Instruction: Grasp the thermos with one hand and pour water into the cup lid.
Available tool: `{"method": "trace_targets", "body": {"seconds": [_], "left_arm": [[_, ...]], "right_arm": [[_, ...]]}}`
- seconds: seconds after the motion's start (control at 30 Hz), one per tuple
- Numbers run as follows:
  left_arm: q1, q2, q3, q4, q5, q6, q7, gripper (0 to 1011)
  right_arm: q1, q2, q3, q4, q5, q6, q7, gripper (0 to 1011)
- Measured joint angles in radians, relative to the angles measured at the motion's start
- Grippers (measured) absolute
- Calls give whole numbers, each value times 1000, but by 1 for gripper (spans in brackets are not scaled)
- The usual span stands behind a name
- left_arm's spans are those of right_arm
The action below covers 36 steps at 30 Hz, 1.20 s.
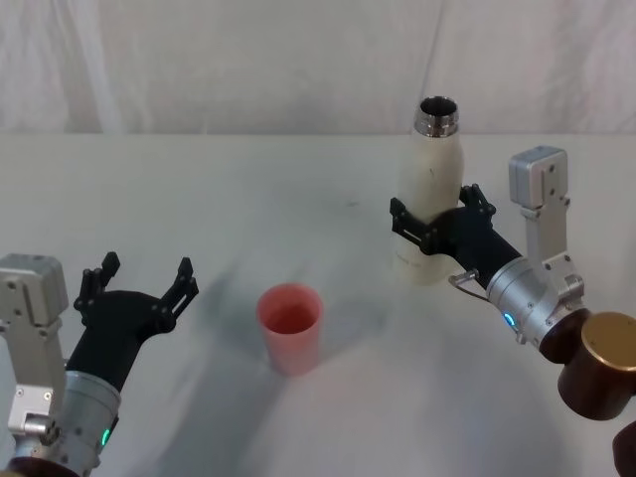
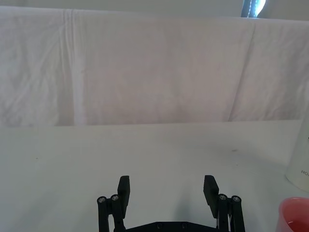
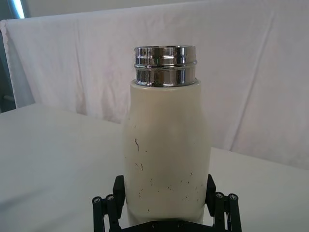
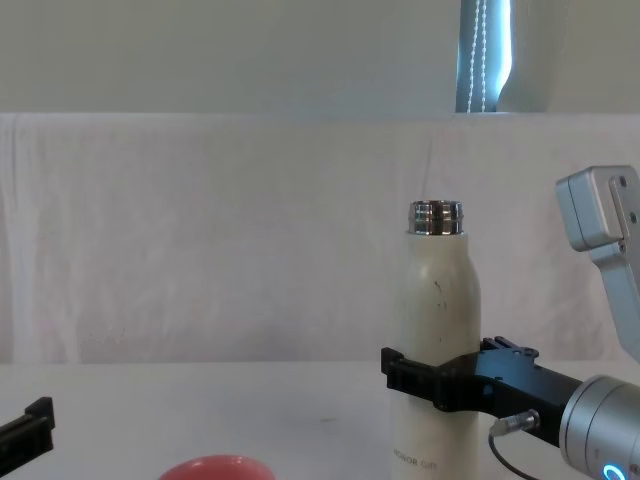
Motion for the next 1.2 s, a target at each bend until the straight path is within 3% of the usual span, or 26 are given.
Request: {"method": "trace_targets", "body": {"seconds": [0.8,1.2], "left_arm": [[0,0,0,0,0,0,0,1001],[0,0,0,0,0,0,0,1001]], "right_arm": [[-23,15,12,-28,17,5,0,1001],[-60,35,21,-81,23,15,-2,1001]]}}
